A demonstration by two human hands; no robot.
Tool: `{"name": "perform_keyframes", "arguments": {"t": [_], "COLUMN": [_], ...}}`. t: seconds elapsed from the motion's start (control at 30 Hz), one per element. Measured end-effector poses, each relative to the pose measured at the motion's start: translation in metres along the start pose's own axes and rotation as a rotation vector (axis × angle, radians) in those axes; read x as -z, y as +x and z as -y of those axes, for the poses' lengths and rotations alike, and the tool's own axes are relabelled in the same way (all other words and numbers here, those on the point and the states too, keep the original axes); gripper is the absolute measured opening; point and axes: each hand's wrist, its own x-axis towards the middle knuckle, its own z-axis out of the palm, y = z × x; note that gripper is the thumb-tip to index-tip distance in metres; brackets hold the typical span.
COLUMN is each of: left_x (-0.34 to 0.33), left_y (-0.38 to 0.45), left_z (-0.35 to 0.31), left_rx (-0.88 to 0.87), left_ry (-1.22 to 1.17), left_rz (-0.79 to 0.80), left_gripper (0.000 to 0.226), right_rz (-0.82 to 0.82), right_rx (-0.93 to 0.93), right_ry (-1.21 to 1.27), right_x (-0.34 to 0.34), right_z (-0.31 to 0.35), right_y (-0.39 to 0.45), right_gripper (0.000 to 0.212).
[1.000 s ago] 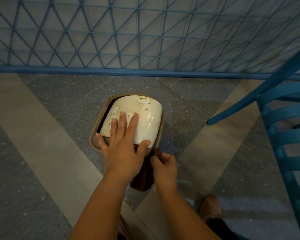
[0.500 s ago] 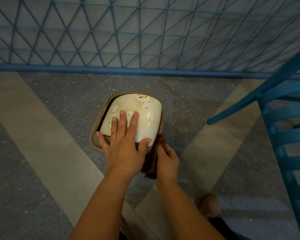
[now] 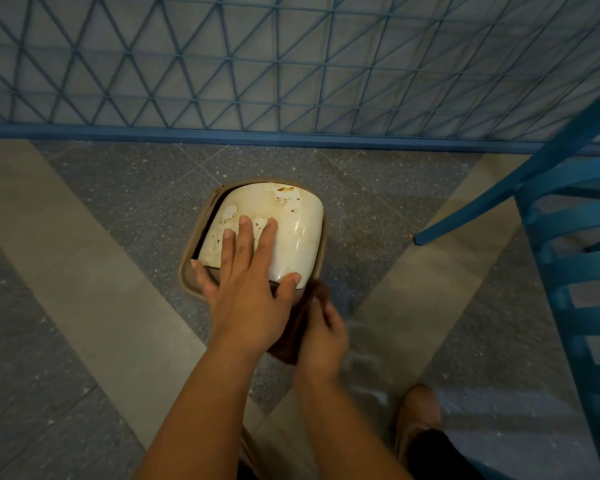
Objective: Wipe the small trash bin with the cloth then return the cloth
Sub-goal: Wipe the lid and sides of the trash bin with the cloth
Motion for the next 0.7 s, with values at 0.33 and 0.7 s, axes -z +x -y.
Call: {"name": "perform_keyframes", "arguments": {"t": [0.33,0.7], "left_x": [0.000,0.003], "left_y": [-0.001,0.001], "left_z": [0.000,0.002], "left_rx": [-0.009,0.008], "left_ry": [-0.026,0.000], "left_rz": [-0.019,0.027], "left_gripper": [0.075,0.071], "right_rz": [0.128,0.216], "right_rx": [0.127,0.121], "right_ry": [-0.494,-0.564], "right_x": [-0.043,0.013], "right_z": [0.102,0.054], "right_y": [0.086,0.052], "right_gripper": [0.022,0.015]}}
